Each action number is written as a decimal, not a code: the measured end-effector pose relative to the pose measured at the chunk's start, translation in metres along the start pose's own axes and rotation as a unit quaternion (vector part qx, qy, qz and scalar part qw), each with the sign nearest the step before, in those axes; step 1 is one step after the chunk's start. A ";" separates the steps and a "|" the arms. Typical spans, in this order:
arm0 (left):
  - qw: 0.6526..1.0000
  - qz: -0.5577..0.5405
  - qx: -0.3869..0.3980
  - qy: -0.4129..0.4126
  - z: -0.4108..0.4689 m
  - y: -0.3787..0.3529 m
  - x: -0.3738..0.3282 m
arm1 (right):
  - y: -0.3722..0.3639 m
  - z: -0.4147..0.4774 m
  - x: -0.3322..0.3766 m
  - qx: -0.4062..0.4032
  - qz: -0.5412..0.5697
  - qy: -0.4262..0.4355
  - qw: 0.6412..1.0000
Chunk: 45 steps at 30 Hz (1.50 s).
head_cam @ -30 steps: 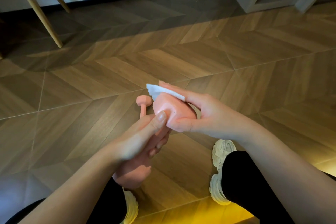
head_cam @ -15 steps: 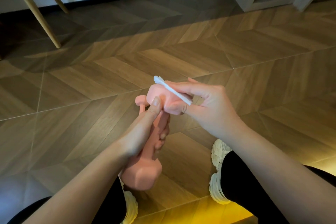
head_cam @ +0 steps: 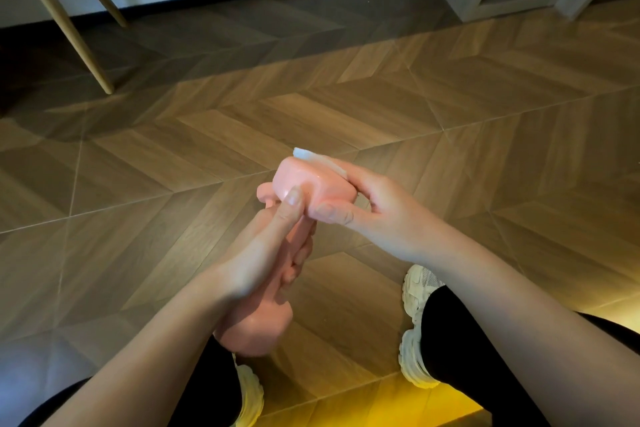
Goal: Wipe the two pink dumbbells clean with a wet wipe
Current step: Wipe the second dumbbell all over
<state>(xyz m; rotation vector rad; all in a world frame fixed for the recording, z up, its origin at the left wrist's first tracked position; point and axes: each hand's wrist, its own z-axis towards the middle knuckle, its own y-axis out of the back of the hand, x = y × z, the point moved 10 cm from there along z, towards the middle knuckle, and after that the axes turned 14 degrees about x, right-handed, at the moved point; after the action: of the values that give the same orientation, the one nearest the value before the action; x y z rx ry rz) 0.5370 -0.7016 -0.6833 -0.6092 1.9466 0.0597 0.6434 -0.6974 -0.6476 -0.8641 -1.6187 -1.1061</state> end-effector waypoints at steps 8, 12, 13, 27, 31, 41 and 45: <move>0.997 -0.024 -0.062 -0.037 -0.001 0.015 -0.003 | 0.022 -0.015 0.020 -0.194 0.009 0.094 0.977; 0.997 -0.018 -0.057 -0.056 0.001 0.015 -0.009 | 0.027 -0.012 0.009 -0.187 -0.002 0.024 0.982; 0.996 -0.003 -0.062 -0.058 0.001 0.016 -0.010 | 0.021 -0.008 0.006 -0.142 0.004 0.011 0.990; 0.971 0.236 0.006 0.028 0.009 0.045 -0.006 | -0.007 0.009 -0.035 0.017 0.110 -0.077 0.991; 0.956 0.275 -0.041 0.095 0.012 0.065 0.016 | -0.038 0.004 -0.075 0.006 0.268 -0.170 0.948; 0.945 0.249 -0.209 0.033 -0.012 0.075 0.000 | -0.028 -0.002 -0.098 -0.126 0.372 -0.218 0.894; 0.967 0.080 -0.189 0.154 -0.005 0.069 0.031 | -0.014 0.005 -0.082 -0.154 0.410 -0.161 0.885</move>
<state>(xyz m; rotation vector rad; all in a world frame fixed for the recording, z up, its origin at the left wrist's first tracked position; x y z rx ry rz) 0.4922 -0.6556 -0.7235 -0.7404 2.3068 0.4712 0.6527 -0.7001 -0.7300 -1.8107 -1.1112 -0.6177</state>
